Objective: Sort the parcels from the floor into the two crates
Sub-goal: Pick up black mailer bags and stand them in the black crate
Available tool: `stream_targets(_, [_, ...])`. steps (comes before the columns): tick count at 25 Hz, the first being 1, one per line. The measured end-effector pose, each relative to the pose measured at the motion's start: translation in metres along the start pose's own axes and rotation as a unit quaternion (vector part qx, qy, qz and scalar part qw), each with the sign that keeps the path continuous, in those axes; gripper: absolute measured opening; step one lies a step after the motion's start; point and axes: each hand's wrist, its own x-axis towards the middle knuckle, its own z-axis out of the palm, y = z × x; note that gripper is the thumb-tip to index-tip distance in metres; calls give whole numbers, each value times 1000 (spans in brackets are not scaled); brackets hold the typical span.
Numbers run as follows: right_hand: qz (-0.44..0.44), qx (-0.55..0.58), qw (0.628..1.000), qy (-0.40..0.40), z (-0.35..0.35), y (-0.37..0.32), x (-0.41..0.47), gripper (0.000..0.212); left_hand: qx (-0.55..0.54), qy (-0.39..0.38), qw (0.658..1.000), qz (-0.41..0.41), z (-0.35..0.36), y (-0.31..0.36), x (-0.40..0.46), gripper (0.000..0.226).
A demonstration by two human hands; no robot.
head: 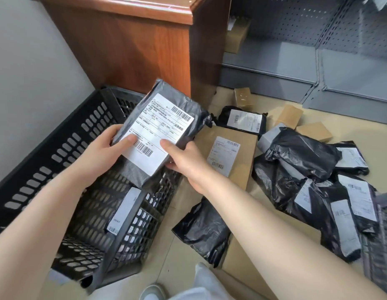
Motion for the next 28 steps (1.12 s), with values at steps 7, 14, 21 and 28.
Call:
stream_targets(7, [-143, -372, 914, -80, 27, 23, 0, 56, -36, 72, 993, -87, -59, -73, 8, 11])
stream_targets(14, [-215, -580, 781, -83, 27, 50, 5, 46, 37, 121, 973, -194, -100, -159, 32, 42])
stream_targets(21, [-228, -592, 770, -66, 30, 61, 4, 48, 15, 134, 940, -315, -102, -234, 36, 61])
stream_targets(28, [-264, -569, 778, -37, 32, 73, 9, 62, 32, 120, 941, -316, -72, -251, 41, 52])
